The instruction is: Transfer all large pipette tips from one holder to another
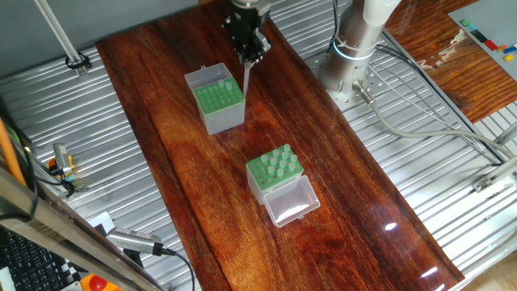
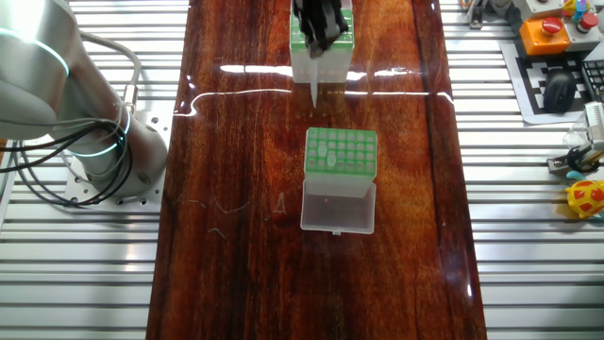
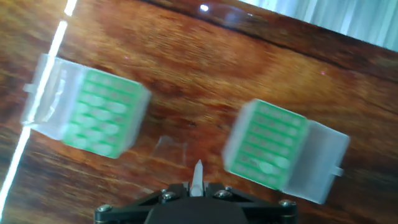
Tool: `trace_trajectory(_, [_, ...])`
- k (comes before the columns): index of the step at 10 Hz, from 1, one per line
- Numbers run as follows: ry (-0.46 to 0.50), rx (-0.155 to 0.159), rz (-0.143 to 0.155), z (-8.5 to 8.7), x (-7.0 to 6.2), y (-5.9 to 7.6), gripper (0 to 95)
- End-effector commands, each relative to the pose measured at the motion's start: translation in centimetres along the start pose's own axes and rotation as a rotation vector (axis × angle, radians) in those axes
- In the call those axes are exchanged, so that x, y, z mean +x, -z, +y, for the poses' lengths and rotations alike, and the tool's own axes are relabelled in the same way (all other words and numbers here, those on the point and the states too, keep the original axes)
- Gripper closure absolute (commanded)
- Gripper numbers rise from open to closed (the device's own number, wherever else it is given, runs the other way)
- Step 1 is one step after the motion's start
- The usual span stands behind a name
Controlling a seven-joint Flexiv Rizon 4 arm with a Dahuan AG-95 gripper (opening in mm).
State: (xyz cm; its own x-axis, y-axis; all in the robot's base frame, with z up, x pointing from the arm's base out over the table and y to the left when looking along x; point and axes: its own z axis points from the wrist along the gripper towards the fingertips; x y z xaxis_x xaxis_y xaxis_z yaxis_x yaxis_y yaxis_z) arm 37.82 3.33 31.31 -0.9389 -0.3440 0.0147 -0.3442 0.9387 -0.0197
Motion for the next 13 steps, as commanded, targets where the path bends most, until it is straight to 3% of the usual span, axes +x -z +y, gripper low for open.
trace_trajectory(1, [0.074, -0.014, -0.010, -0.1, -0.3, -0.2, 95.0])
trace_trajectory(5, [0.005, -0.015, -0.011, -0.1, -0.3, -0.2, 95.0])
trace_trajectory(7, [-0.010, -0.008, -0.028, -0.4, -0.2, -0.3, 95.0])
trace_trajectory(11, [0.074, 0.008, -0.024, -3.8, -0.7, -1.3, 95.0])
trace_trajectory(13, [0.080, 0.012, -0.023, -4.2, -0.6, -1.8, 95.0])
